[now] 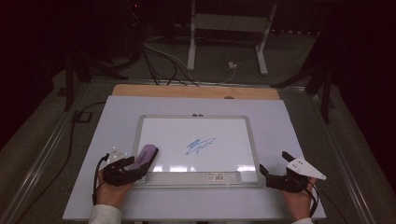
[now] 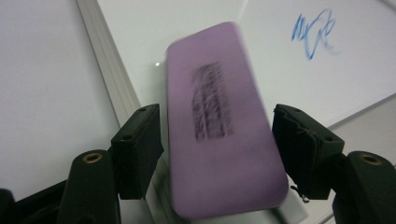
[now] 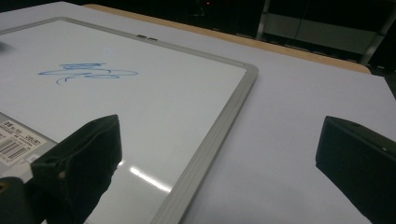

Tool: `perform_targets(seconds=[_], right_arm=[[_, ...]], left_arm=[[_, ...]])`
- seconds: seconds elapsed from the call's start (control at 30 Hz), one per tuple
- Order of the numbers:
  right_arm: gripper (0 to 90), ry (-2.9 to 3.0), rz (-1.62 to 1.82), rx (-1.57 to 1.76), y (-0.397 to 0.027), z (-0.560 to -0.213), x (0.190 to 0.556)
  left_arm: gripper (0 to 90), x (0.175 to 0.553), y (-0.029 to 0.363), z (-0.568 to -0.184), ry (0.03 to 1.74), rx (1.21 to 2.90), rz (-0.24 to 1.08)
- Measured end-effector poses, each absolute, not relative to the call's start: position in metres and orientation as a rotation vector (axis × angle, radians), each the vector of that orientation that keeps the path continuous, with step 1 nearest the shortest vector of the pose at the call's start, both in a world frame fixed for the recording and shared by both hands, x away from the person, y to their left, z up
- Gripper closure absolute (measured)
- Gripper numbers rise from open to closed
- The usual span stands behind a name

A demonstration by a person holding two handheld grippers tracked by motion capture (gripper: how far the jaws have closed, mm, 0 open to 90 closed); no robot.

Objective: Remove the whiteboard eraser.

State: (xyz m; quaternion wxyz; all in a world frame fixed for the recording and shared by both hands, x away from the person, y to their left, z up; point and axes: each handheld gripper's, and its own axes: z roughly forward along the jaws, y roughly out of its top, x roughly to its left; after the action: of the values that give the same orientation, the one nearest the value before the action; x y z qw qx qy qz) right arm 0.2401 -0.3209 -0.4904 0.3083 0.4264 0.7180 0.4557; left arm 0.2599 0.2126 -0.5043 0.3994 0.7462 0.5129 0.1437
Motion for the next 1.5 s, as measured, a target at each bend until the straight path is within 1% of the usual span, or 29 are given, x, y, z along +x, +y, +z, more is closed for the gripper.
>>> perform_targets(seconds=[0.1, 0.17, 0.37, 1.0, 1.5], right_arm=[[0.8, 1.897, 1.206, 1.127, -0.321, -0.49, 0.24], [0.8, 1.898, 1.205, 1.123, -0.32, -0.49, 0.24], [0.8, 1.898, 1.205, 1.12, -0.32, -0.49, 0.24], [0.8, 1.89, 1.205, 1.118, -0.321, -0.489, 0.239], [0.8, 1.889, 1.204, 1.121, -0.321, -0.49, 0.239]], left_arm=[[36.2, 0.26, 0.213, -0.507, 1.304, 1.896, 0.344], [39.3, 0.26, 0.213, -0.507, 1.304, 1.898, 0.338], [41.3, 0.261, 0.212, -0.508, 1.29, 1.93, 0.315], [41.5, 0.258, 0.22, -0.49, 1.265, 1.883, 0.393], [41.5, 0.262, 0.223, -0.474, 1.237, 1.854, 0.436]])
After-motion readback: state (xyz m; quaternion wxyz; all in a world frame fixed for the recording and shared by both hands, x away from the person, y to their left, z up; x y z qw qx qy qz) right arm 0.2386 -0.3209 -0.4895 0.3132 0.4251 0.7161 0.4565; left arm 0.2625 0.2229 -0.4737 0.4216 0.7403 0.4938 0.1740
